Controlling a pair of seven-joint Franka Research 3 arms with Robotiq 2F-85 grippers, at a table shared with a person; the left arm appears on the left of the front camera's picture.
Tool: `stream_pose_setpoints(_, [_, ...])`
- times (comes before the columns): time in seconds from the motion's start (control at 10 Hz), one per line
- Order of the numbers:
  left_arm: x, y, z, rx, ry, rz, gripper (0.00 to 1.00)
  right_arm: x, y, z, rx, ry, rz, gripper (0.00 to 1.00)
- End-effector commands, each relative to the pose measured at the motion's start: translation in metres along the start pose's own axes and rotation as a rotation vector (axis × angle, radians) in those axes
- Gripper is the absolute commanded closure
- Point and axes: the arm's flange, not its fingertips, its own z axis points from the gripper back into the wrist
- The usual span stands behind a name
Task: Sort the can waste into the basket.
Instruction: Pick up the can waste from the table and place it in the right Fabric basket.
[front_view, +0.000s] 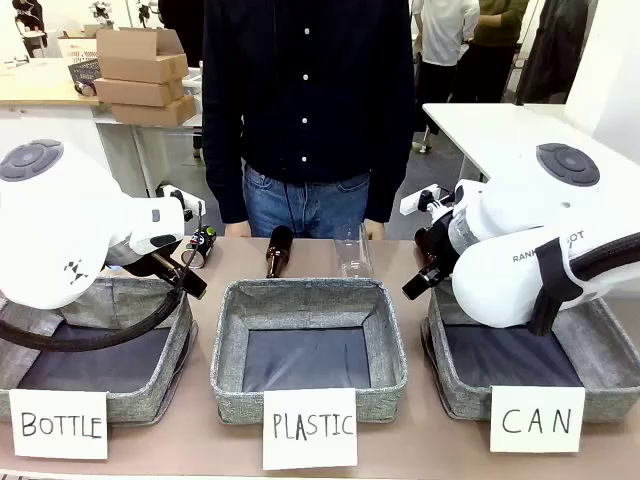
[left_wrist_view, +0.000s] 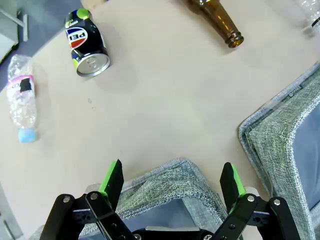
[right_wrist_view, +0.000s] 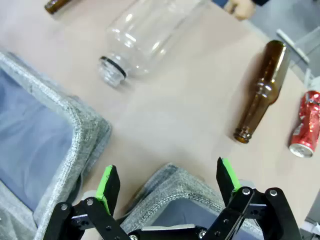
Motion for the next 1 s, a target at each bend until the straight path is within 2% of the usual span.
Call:
stream_pose_setpoints(0.0, [0.000, 0.000, 0.000, 0.000, 0.000, 0.000, 0.00, 0.000, 0.000, 0.000, 0.000, 0.000, 0.000, 0.00])
stream_pose_setpoints(0.8, [0.000, 0.000, 0.000, 0.000, 0.000, 0.000, 0.00, 0.000, 0.000, 0.000, 0.000, 0.000, 0.000, 0.00])
stream_pose_setpoints(0.9, [0.000, 0.000, 0.000, 0.000, 0.000, 0.000, 0.00, 0.008, -0.013, 0.023, 0.153, 0.000, -0.111, 0.00])
